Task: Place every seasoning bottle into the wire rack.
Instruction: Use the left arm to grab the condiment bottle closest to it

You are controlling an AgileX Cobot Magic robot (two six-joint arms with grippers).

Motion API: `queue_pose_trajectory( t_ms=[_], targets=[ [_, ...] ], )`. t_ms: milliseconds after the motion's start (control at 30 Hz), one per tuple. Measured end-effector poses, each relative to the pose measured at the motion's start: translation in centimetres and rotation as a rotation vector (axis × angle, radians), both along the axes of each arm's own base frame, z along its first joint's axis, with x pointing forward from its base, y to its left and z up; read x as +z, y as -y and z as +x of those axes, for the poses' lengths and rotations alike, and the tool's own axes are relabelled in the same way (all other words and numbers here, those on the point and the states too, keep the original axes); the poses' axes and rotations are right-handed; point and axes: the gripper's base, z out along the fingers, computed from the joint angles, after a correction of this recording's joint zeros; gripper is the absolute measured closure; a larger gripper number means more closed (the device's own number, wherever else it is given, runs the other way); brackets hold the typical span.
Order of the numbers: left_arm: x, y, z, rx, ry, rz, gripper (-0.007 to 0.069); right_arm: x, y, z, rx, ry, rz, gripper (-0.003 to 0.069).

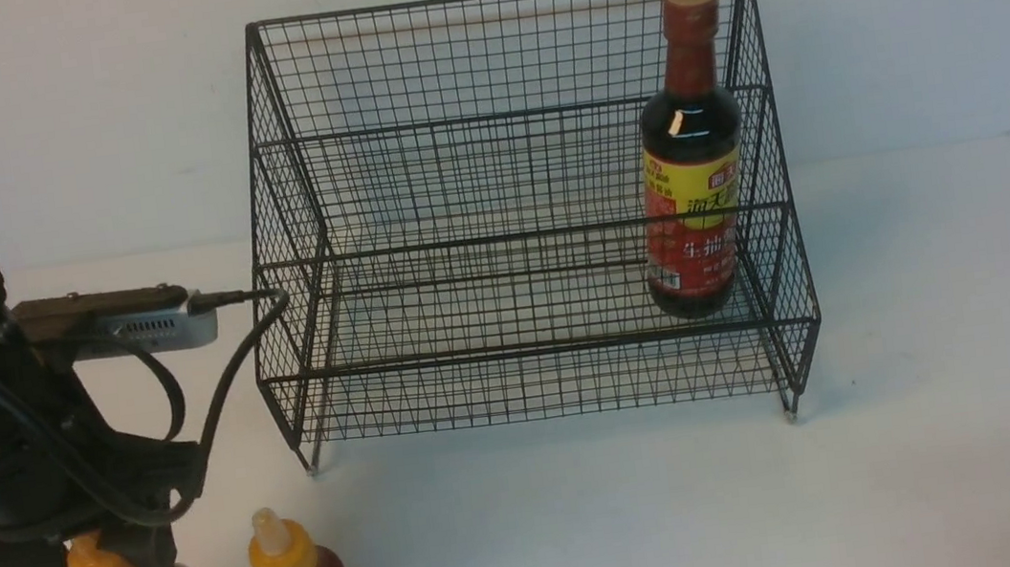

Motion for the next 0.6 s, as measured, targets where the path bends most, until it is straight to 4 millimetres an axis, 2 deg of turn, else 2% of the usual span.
queue_pose_trajectory(
  t_ms=[133, 200, 267, 300, 433, 533, 600],
  targets=[
    [0.0, 0.0, 0.0, 0.000, -0.001, 0.001, 0.0184, 0.0, 0.0, 0.0, 0.000, 0.000, 0.000, 0.0673],
    [-0.1, 0.0, 0.0, 0.000, -0.002, 0.001, 0.0225, 0.0, 0.0, 0.0, 0.000, 0.000, 0.000, 0.0673],
    [-0.1, 0.0, 0.0, -0.002, -0.002, 0.003, 0.0314, 0.0, 0.0, 0.0, 0.000, 0.000, 0.000, 0.0673],
    [-0.1, 0.0, 0.0, -0.002, -0.002, 0.004, 0.0327, 0.0, 0.0, 0.0, 0.000, 0.000, 0.000, 0.0673],
    [0.1, 0.0, -0.1, -0.007, 0.006, 0.003, 0.0325, 0.0, 0.0, 0.0, 0.000, 0.000, 0.000, 0.0673],
    [1.5, 0.0, -0.2, -0.014, 0.060, -0.004, 0.0325, 0.0, 0.0, 0.0, 0.000, 0.000, 0.000, 0.0673],
    [4.6, -0.1, -0.3, -0.001, 0.172, -0.019, 0.0325, 0.0, 0.0, 0.0, 0.000, 0.000, 0.000, 0.0673]
  ],
)
